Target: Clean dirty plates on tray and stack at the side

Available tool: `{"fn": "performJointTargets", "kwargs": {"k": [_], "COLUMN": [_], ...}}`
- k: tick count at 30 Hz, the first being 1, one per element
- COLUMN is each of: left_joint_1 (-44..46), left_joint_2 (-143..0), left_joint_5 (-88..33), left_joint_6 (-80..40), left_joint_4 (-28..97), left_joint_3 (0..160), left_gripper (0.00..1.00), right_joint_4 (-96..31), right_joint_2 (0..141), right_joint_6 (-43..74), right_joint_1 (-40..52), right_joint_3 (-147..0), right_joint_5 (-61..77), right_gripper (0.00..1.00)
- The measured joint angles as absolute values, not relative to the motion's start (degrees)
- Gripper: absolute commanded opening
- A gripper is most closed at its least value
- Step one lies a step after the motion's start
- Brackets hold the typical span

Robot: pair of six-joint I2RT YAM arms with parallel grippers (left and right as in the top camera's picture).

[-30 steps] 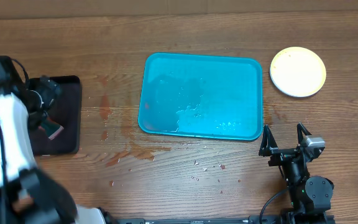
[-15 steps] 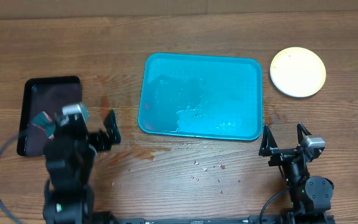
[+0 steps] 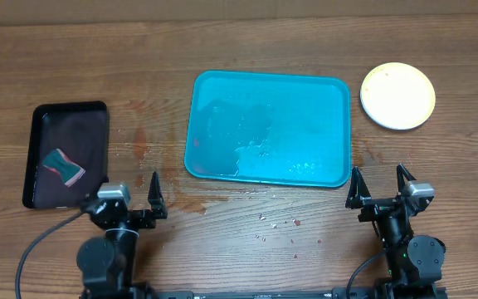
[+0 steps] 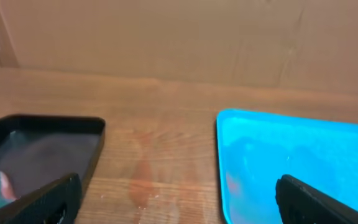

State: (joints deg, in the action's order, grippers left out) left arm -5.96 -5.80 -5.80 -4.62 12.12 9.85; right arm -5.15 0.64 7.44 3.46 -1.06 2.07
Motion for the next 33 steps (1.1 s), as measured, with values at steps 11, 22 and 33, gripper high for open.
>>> {"fn": "performJointTargets", "kwargs": {"k": [11,22,33], "left_joint_1": [-5.6,-5.6,-5.6], "left_joint_2": [-1.0,-1.0,-0.8], "left_joint_5": [-5.8,-4.7,-1.4], "left_joint_6": [-4.5,-4.5,-5.0], "left_joint_4": [1.7,-2.4,4.3], "left_joint_3": [0.8,0.6,0.5], "left_gripper": [1.0,1.0,1.0], "right_joint_4": [-5.1,-5.1,-5.1], "right_joint_2": [0.6,0.6,0.6], "right_joint_6": [7.5,7.4,7.5], "right_joint_1": [3.5,3.5,3.5], "right_joint_3": [-1.1,-1.1,-1.1], "right_joint_5": [2.0,2.0,2.1], "right_gripper": [1.0,1.0,1.0]}}
